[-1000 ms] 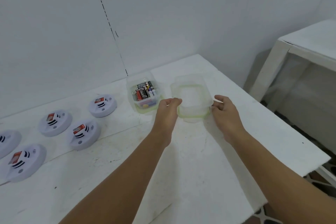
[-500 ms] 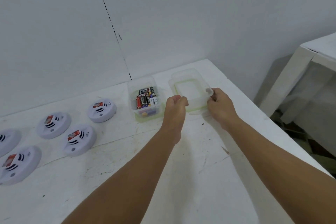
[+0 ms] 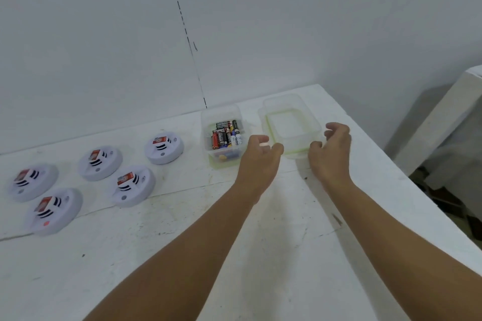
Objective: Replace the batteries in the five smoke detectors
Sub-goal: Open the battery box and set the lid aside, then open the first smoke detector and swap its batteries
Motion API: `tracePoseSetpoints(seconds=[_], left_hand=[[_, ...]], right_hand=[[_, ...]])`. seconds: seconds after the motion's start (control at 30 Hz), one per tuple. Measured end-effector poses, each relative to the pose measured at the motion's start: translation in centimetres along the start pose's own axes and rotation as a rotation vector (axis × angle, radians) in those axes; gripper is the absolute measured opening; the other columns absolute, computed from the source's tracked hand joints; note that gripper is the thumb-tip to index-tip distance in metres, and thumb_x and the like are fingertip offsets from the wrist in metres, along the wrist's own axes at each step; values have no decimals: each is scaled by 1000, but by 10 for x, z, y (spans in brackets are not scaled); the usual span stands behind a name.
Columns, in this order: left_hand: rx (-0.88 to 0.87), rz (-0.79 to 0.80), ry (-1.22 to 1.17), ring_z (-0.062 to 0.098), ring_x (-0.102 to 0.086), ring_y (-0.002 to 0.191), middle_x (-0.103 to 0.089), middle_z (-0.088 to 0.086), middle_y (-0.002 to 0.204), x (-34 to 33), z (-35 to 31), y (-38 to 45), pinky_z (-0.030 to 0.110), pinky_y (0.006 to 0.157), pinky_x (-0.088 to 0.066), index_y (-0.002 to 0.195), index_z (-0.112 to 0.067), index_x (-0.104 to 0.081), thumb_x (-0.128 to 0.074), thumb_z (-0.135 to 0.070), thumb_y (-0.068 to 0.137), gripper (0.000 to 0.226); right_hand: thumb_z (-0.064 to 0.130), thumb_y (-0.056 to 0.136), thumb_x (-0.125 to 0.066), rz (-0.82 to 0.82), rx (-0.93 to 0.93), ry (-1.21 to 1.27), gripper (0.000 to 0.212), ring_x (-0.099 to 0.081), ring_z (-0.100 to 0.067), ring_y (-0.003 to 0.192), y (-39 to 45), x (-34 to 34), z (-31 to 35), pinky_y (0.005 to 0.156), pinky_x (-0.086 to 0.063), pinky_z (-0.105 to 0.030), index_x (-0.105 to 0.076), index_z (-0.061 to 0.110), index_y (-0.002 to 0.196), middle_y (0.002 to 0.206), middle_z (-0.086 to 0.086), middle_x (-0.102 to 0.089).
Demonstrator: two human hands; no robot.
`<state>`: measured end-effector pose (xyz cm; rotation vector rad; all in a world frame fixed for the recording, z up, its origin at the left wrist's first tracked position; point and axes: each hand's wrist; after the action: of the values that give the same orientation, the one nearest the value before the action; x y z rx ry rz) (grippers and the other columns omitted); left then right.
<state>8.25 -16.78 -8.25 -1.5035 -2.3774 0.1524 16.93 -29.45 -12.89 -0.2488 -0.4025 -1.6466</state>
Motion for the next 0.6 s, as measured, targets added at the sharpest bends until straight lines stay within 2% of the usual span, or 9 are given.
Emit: tracePoseSetpoints(seconds=[0.07,0.13,0.23,0.33,0.43,0.5,0.6], left_hand=[[-93,-36,143,4,-59,75,-65,-12,93,18,9,-13,25,65,-46,120,-22,-59,-59,-29,98,23],[-150,-72,246,7,-60,70,-68,-9,87,39,23,-26,24,60,-47,106,-22,-63,-60,-27,96,11],[-201,-179,374,5,-58,66,-69,-10,84,78,46,-39,20,55,-45,92,-21,-65,-61,-23,93,4],[-179,-295,466,4,-56,62,-65,-9,76,123,64,-46,21,55,-43,89,-22,-64,-61,-24,93,4],[-183,-400,518,8,-60,72,-67,-7,85,166,81,-46,25,61,-47,92,-21,-64,-63,-25,94,4],[-246,-475,591,15,-59,87,-65,-2,98,191,92,-42,28,73,-43,98,-19,-65,-67,-25,93,8],[-298,-573,785,28,-47,103,-54,7,111,219,103,-32,34,87,-39,114,-14,-65,-70,-27,91,27]], right_hand=[[3,92,-56,-92,56,-6,34,-44,-26,112,-21,-5,6,97,-42,-40,-44,13,122,117,-6,-47],[9,93,-58,-71,115,-3,26,-48,-25,101,-43,-12,12,87,-43,-40,-43,19,111,102,-1,-49],[17,95,-58,98,163,2,13,-57,-20,80,-74,-31,24,70,-45,-37,-49,22,102,86,2,-56],[23,99,-61,358,184,-34,7,-57,-11,70,-101,-58,38,64,-44,-31,-55,25,97,76,3,-61],[25,99,-64,549,226,-38,6,-56,-5,66,-126,-89,52,61,-44,-24,-59,26,98,76,4,-64],[24,99,-64,617,220,-15,4,-57,-6,65,-138,-108,63,56,-43,-17,-61,23,101,77,4,-66],[27,99,-64,680,164,19,7,-66,-13,77,-148,-137,77,61,-48,-19,-63,23,105,85,2,-70]])
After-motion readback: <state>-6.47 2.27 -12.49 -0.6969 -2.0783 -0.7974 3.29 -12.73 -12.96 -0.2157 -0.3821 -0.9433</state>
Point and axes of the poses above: each hand's wrist, its own y-axis towards the middle knuckle, its own x-axis out of the back of the hand, z = x × y
